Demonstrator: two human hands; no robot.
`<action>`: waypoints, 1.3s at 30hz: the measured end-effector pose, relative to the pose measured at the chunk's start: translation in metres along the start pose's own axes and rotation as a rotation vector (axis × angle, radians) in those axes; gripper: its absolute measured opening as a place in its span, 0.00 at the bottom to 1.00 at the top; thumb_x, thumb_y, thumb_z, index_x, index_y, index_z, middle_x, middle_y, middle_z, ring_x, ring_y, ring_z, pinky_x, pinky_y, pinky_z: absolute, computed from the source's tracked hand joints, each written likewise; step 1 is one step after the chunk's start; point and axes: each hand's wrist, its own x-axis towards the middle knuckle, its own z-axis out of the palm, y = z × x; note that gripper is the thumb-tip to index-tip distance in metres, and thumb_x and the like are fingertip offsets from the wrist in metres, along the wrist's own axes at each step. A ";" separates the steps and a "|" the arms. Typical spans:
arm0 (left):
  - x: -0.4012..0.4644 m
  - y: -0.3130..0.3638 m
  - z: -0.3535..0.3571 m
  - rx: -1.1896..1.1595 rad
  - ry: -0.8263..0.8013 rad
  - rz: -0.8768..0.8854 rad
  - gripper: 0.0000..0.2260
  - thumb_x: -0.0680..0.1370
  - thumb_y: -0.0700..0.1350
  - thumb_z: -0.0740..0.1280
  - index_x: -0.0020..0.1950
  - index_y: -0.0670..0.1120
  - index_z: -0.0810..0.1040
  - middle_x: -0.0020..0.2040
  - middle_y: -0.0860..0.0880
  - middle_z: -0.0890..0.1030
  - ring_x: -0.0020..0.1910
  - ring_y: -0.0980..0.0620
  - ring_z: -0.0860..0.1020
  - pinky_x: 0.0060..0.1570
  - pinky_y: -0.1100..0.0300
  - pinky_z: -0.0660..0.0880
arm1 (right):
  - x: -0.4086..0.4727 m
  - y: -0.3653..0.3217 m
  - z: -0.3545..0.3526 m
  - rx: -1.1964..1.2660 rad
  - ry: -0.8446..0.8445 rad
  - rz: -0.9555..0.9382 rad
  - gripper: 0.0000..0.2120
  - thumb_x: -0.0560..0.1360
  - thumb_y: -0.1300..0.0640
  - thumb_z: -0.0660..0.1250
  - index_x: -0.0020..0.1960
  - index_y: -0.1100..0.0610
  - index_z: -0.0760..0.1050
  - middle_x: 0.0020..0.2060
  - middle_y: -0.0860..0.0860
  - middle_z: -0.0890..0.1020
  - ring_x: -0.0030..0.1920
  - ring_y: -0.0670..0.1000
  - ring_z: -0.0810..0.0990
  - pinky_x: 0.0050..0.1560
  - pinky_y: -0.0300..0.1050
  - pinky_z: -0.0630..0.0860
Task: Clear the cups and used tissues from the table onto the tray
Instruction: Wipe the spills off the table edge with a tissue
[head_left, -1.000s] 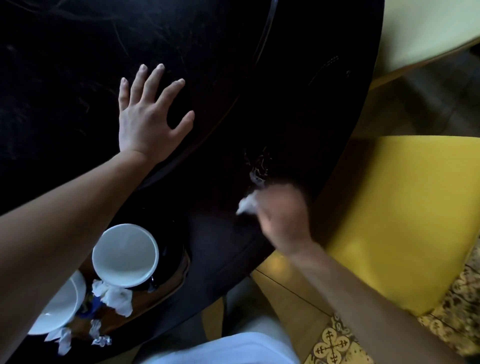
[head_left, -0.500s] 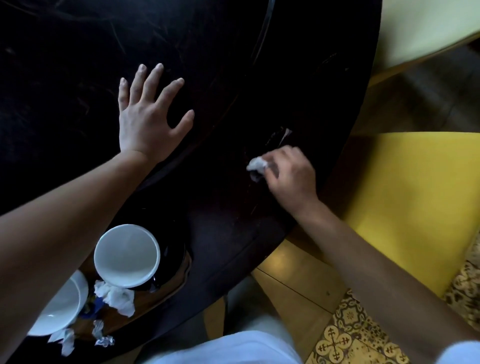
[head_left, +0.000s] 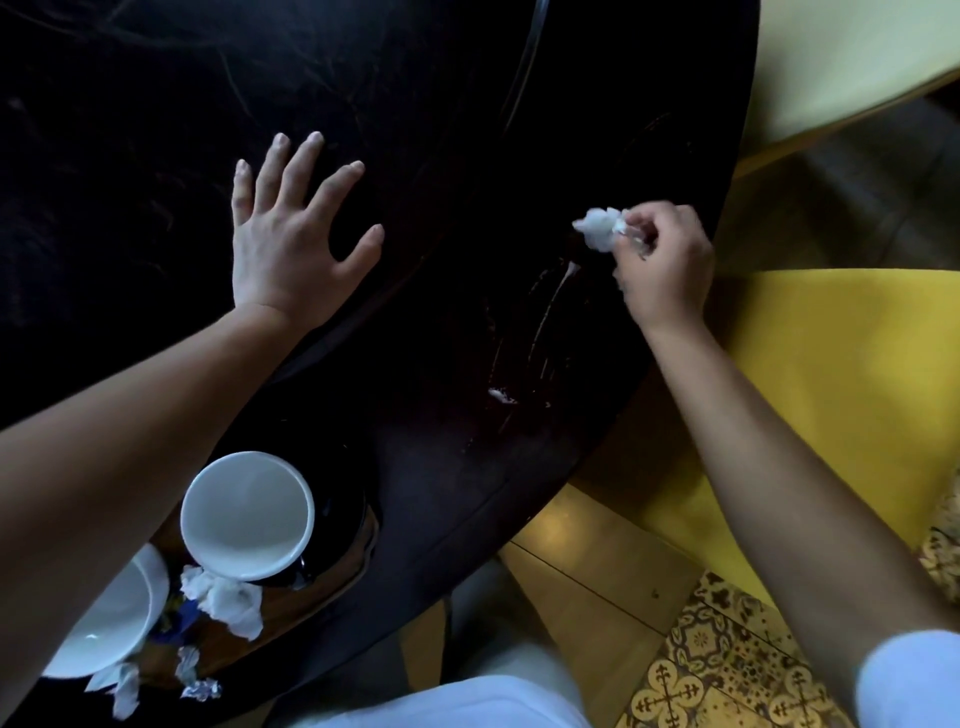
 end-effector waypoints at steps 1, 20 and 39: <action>0.000 0.000 0.000 0.003 -0.001 -0.002 0.27 0.80 0.63 0.61 0.78 0.56 0.66 0.83 0.48 0.59 0.83 0.45 0.51 0.80 0.41 0.44 | 0.005 -0.004 0.006 -0.016 -0.041 -0.012 0.12 0.72 0.56 0.68 0.54 0.56 0.81 0.48 0.55 0.82 0.49 0.57 0.80 0.46 0.43 0.71; -0.001 0.000 0.000 -0.004 -0.016 -0.005 0.27 0.81 0.63 0.61 0.79 0.56 0.66 0.83 0.49 0.58 0.83 0.46 0.50 0.80 0.41 0.43 | -0.108 -0.023 -0.011 -0.164 -0.351 -0.298 0.11 0.75 0.50 0.71 0.56 0.52 0.81 0.49 0.50 0.81 0.51 0.54 0.77 0.52 0.53 0.75; 0.000 -0.001 0.001 -0.005 -0.002 -0.001 0.27 0.81 0.63 0.61 0.78 0.56 0.67 0.83 0.49 0.58 0.83 0.45 0.50 0.80 0.40 0.44 | 0.002 -0.016 0.014 -0.108 -0.191 -0.279 0.12 0.74 0.57 0.71 0.56 0.55 0.83 0.49 0.55 0.81 0.50 0.58 0.81 0.50 0.53 0.79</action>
